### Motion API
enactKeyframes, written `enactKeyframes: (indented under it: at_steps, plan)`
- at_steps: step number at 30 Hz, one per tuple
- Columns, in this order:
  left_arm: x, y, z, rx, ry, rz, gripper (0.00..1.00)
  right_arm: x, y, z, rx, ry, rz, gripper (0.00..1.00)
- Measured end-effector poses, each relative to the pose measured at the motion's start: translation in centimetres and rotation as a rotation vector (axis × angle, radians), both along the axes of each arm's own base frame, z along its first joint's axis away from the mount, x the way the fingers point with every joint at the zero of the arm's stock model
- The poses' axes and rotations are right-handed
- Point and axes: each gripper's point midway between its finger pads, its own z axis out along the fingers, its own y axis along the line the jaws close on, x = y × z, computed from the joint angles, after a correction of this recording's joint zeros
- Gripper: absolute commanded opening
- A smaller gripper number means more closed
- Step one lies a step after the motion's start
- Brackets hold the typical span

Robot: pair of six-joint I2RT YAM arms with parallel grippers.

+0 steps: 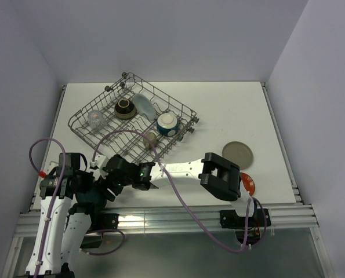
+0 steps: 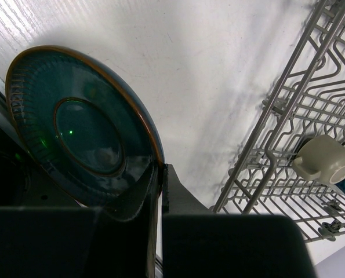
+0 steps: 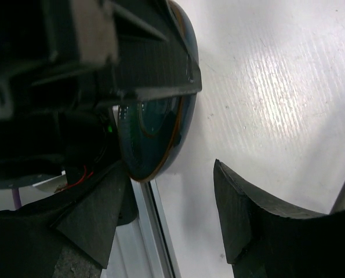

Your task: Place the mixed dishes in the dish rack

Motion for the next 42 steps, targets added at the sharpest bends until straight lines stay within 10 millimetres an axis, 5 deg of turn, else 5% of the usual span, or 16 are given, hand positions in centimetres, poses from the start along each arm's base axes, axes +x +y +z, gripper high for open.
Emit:
enactKeyframes:
  at_steps: [10,16,19,24,30,33,42]
  plan:
    - [-0.2,-0.1,0.1,-0.006,-0.007,-0.004,0.00,0.0,1.4,-1.6,0.007,0.012,0.017,0.63]
    - [-0.2,-0.3,0.3,-0.014,-0.010,-0.007,0.00,-0.2,2.1,-2.0,0.063,0.032,0.006,0.30]
    - [-0.5,-0.5,0.4,-0.026,-0.005,-0.013,0.00,0.4,1.9,-2.6,0.079,0.047,-0.042,0.00]
    - [-0.6,-0.7,0.6,-0.032,-0.016,-0.016,0.00,0.5,2.0,-2.6,0.133,0.109,-0.080,0.00]
    - [-0.5,-1.0,1.3,-0.039,-0.043,-0.047,0.40,0.5,1.5,-2.5,0.154,0.109,-0.104,0.00]
    - [0.2,-0.9,3.4,-0.027,-0.106,-0.058,0.59,0.4,1.1,-2.4,0.146,0.108,-0.107,0.00]
    - [1.4,1.7,16.0,0.111,-0.422,0.013,0.62,0.2,0.4,-2.3,0.117,0.120,-0.142,0.00]
